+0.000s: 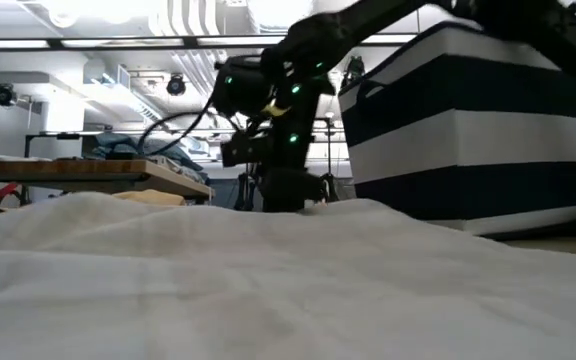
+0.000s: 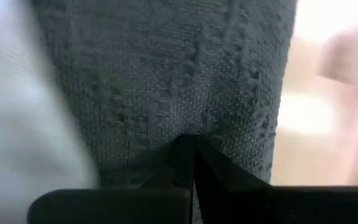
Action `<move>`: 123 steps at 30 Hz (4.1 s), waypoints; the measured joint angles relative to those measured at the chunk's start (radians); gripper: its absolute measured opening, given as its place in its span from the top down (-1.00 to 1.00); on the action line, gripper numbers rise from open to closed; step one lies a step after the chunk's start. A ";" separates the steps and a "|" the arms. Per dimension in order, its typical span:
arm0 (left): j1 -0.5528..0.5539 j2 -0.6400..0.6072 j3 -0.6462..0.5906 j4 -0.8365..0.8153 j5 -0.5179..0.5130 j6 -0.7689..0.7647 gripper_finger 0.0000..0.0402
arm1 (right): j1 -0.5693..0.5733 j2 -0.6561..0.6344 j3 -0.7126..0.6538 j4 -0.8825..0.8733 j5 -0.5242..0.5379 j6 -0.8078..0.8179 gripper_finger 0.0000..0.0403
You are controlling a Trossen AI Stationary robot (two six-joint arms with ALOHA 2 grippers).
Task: Fold kitchen towel into neat rectangle
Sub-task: Fold the white patterned towel
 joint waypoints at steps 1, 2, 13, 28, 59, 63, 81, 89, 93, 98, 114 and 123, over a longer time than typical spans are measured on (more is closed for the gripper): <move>0.000 0.000 0.000 0.000 -0.001 0.000 0.11 | -0.018 0.016 0.033 -0.008 0.002 0.000 1.00; 0.000 0.000 0.000 0.000 -0.001 -0.001 0.11 | -0.035 0.029 0.066 -0.013 0.004 0.000 1.00; 0.000 0.000 -0.001 0.000 -0.003 -0.005 0.11 | -0.177 0.056 0.279 -0.077 0.057 0.036 1.00; 0.000 0.000 -0.002 0.001 -0.025 0.004 0.11 | -0.066 0.052 0.344 -0.144 -0.264 0.129 1.00; 0.001 -0.039 -0.008 -0.019 -0.075 0.011 0.11 | 0.013 0.004 0.395 -0.286 -0.029 0.268 1.00; 0.002 -0.105 -0.009 -0.078 -0.100 0.026 0.11 | 0.156 -0.020 0.357 -0.363 -0.027 0.309 1.00; -0.003 -0.471 -0.058 -0.830 0.135 -0.364 0.11 | 0.573 -0.076 0.004 -0.373 -0.010 0.812 1.00; -0.004 -0.426 -0.085 -0.834 0.324 -0.377 0.11 | 0.596 -0.198 -0.271 -0.240 -0.020 0.930 1.00; -0.012 -0.416 -0.076 -0.852 0.398 -0.348 0.11 | 0.593 -0.246 -0.408 -0.168 -0.082 0.930 1.00; -0.024 -0.420 -0.044 -0.938 0.490 -0.327 0.11 | 0.592 -0.294 -0.517 -0.140 -0.106 0.961 1.00; -0.075 -0.419 0.102 -1.037 0.388 -0.313 0.11 | 0.590 -0.541 -0.648 0.069 -0.023 1.030 1.00; -0.070 -0.366 0.133 -1.030 0.167 -0.307 0.11 | 0.583 -0.505 -0.689 0.155 -0.033 0.988 1.00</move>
